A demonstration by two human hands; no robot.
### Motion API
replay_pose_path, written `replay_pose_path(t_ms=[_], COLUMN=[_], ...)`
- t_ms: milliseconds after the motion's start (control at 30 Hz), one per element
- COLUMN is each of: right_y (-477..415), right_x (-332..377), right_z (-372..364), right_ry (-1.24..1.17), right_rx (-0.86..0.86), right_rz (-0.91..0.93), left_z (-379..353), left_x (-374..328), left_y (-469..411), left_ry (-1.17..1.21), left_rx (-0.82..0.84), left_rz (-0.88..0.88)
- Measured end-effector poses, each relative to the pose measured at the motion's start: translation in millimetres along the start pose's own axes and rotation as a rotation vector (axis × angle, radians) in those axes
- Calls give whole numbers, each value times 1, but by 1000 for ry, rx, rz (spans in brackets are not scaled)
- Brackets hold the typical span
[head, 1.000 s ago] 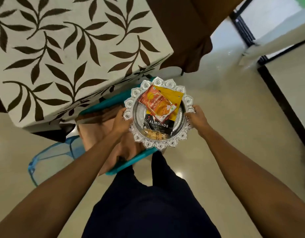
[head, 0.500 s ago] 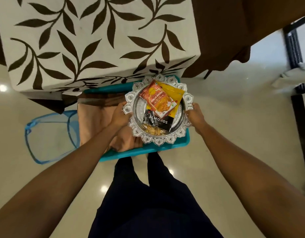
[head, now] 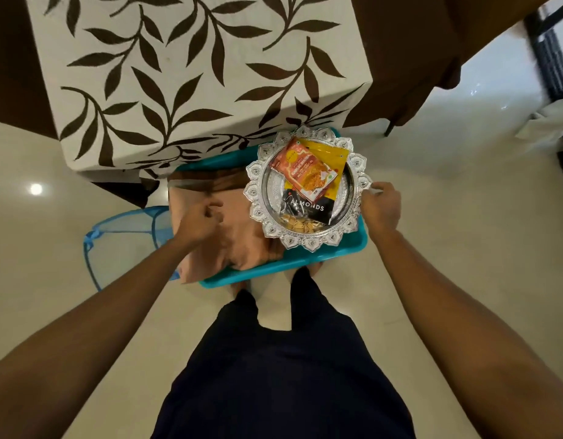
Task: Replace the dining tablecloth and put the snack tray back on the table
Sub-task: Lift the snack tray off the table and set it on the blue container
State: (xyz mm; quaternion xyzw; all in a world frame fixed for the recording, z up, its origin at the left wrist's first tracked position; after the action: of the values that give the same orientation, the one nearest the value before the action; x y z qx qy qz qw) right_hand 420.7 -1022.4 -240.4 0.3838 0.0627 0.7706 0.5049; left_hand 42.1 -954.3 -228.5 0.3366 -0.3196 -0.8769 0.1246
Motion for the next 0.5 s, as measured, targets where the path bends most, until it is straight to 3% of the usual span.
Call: replay_pose_path(t_ms=[133,300,500], right_y=[37,109,238], right_x=[12,37,67], right_z=[-12,-72,-197], right_ry=[-110,-241,106], right_rx=[-69,61,219], right_rz=[-12,11,240], left_z=[42,84,148], left_x=[35,87,187], left_y=[18,25,22], left_ry=[-49,-32,-36], left_rx=[-31,-20,18], left_rz=[-24,-162,-310])
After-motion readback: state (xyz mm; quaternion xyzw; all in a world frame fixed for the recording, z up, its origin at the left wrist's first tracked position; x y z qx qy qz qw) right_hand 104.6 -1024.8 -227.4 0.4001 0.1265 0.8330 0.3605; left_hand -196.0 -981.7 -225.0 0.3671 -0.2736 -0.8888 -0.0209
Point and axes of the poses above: each hand's wrist, its own y-axis away from the middle knuckle, its own z-axis out of the back of the hand, x = y × z, the point moved 1 cm from there along -y, towards the middle knuckle, and after that the axes turned 1 degree about z, right-handed, at the moved point
